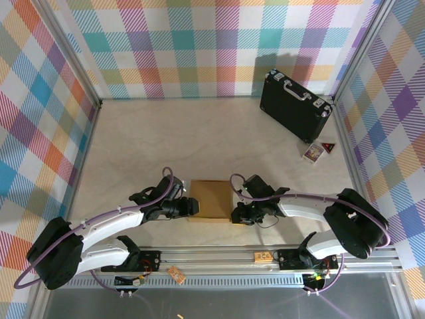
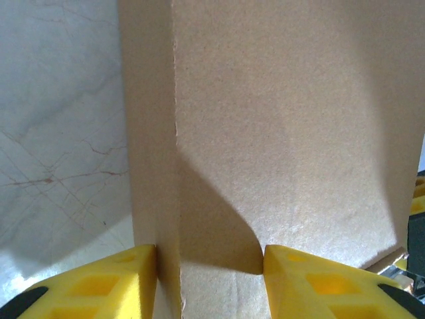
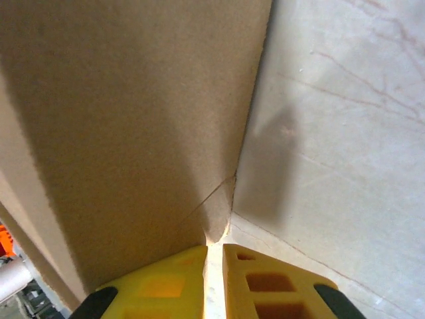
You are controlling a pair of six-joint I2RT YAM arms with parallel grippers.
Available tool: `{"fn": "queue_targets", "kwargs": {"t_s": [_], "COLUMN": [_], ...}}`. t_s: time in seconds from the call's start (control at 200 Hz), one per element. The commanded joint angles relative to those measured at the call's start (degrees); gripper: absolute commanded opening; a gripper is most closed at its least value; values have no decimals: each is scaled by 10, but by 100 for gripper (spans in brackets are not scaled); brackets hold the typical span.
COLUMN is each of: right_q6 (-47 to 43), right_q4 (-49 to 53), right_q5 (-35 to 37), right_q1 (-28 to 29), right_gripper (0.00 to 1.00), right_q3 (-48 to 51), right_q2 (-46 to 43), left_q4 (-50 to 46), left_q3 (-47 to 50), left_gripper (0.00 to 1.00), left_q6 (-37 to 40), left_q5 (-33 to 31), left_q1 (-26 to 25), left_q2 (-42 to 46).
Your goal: Fold the paper box
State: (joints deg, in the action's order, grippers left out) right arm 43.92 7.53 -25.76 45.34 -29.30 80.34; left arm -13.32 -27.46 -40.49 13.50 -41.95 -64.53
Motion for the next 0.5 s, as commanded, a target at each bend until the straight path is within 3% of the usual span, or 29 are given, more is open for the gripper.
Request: {"fn": "queue_targets", "kwargs": {"t_s": [0.0, 0.235, 0.4, 0.495], "right_q6": [45, 82, 69, 37], "right_q4": [-118, -181, -167, -119], "right_q5": [-56, -87, -73, -67], "right_q1": [10, 10, 9, 4], "right_gripper": [16, 16, 16, 17], "right_q3": [5, 16, 5, -12], "right_q2": [7, 7, 14, 5], "left_q4": [32, 41, 45, -2], "left_q3": [21, 22, 23, 6], "left_gripper": [45, 45, 45, 48], "left_q6": [-15, -20, -21, 1], "left_q5": [31, 28, 31, 4], "left_q1": [-27, -31, -32, -32], "left_q2": [-19, -26, -27, -23]}}
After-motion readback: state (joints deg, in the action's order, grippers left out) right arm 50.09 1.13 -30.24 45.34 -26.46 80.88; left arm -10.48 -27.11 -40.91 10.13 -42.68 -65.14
